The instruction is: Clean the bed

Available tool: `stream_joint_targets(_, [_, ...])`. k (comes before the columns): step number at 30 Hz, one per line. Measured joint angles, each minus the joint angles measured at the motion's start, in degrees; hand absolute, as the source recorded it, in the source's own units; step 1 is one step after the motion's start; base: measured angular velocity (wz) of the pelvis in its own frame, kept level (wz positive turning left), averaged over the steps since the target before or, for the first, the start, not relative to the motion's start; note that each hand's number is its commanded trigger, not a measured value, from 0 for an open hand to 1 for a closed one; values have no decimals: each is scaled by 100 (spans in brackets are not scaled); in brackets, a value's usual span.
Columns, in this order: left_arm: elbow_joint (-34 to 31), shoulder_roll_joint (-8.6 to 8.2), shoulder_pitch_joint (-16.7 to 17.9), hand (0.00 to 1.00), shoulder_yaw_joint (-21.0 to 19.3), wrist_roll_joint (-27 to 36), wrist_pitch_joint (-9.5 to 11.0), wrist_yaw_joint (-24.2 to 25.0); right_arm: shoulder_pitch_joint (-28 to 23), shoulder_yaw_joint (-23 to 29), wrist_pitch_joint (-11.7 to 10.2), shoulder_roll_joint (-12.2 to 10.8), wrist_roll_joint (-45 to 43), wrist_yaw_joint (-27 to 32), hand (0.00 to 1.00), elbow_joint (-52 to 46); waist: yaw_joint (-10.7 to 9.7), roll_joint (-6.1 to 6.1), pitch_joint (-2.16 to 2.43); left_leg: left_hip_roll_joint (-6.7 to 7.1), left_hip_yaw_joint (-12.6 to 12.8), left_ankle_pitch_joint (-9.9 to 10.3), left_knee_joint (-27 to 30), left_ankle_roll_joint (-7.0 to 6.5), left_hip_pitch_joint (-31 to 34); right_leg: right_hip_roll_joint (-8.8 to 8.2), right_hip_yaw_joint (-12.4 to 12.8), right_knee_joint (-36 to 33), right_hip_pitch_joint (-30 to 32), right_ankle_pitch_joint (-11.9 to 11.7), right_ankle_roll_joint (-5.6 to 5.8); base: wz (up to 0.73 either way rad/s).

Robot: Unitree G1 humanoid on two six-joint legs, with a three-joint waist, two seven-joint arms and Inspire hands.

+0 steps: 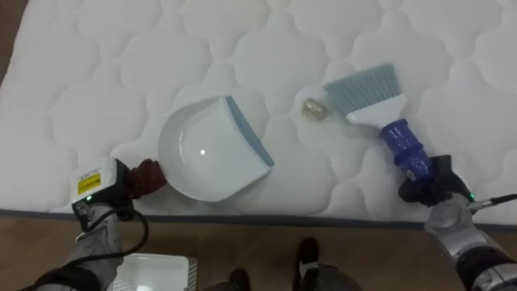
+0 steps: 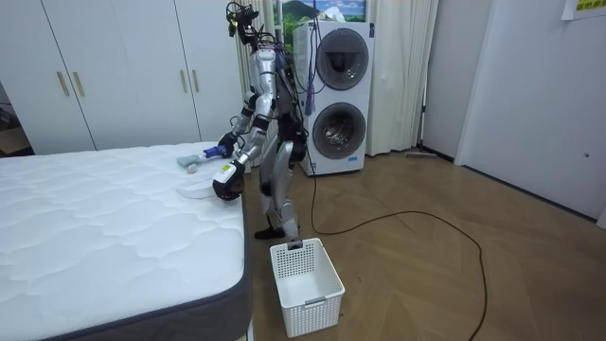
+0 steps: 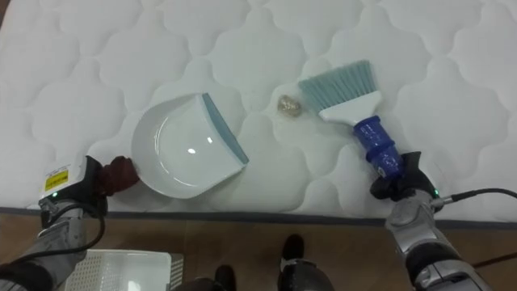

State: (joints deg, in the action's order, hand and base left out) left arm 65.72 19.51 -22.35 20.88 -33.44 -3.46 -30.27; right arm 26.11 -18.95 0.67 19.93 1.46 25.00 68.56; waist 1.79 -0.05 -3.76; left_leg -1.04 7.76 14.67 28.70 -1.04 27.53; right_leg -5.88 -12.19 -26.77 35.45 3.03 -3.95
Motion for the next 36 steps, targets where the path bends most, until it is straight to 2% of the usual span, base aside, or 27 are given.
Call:
stream_joint_targets(5, [3, 1, 0, 100, 4, 0, -28, -9, -14, 3, 27, 1, 25, 56, 100, 59, -16, -23, 4, -2, 0, 0, 9, -1, 4, -5, -4, -7, -10, 0, 2, 0])
stream_joint_targets(11, [-54, 7, 1, 100, 8, -8, -32, -11, -11, 29, 74, 66, -460, 204, 100, 275, -16, -56, 14, -24, -1, 39, 153, -40, 63, -20, -34, -40, 0, 10, 19, 0])
stream_joint_targets(13, [-160, 72, -9, 100, 5, -189, -77, -45, 12, 14, 198, 195, -724, 235, 100, 313, 42, -179, 11, -1, 31, 43, 173, -46, 80, -79, -5, -176, 102, 26, 20, 0])
stream_joint_targets(16, [-170, 110, -73, 100, 4, -390, -162, -62, 172, 11, 321, 414, -1160, 267, 100, 547, 75, -285, 15, 22, 36, 51, 267, -55, 97, -76, 46, -239, 120, 30, 17, -4])
stream_joint_targets(20, [-193, 178, -97, 100, 5, -471, -246, -67, 213, 11, 435, 714, -1595, 474, 100, 550, 135, -354, 11, -11, 69, 126, 300, -53, 98, -12, 103, -185, 115, -21, 16, -10])
stream_joint_targets(21, [-196, 238, -112, 100, 22, -472, -295, -68, 217, 3, 448, 784, -1784, 518, 100, 548, 146, -399, 3, -19, 73, 133, 302, -53, 136, -4, 103, -181, 134, -32, 9, -5])
stream_joint_targets(22, [-197, 316, -117, 100, 89, -480, -391, -73, 247, -16, 484, 831, -1947, 533, 100, 549, 150, -439, 2, -37, 73, 130, 316, -45, 176, 5, 75, -154, 146, -51, -9, 0])
stream_joint_targets(25, [-196, 401, -116, 100, 193, -504, -502, -82, 407, -15, 631, 966, -2265, 642, 100, 558, 150, -458, -9, -50, 41, 118, 322, -30, 236, 9, 23, -102, 169, -90, -32, 3])
stream_joint_targets(30, [-199, 432, -168, 100, 179, -770, -580, -183, 708, -10, 699, 1091, -3251, 861, 100, 701, 190, -543, -50, -46, 8, 108, 311, -19, 225, 7, -8, -89, 172, -97, -43, 1])
stream_joint_targets(32, [-200, 436, -168, 100, 180, -777, -623, -182, 791, -11, 703, 1155, -3657, 878, 100, 694, 192, -576, -45, -53, 8, 108, 311, -19, 219, -3, -45, -91, 161, -105, -48, -2])
stream_joint_targets(35, [-222, 488, -183, 100, 189, -866, -702, -182, 966, -371, 822, 1307, -4332, 885, 100, 695, 265, -707, -66, -73, 46, 105, 300, -16, 202, -1, -34, -88, 165, -102, -52, -7])
stream_joint_targets(36, [-287, 511, -185, 100, 189, -970, -705, -182, 998, -491, 822, 1400, -4644, 887, 100, 679, 319, -747, -60, -96, 74, 106, 300, -16, 202, 0, -36, -73, 163, -101, -53, 0])
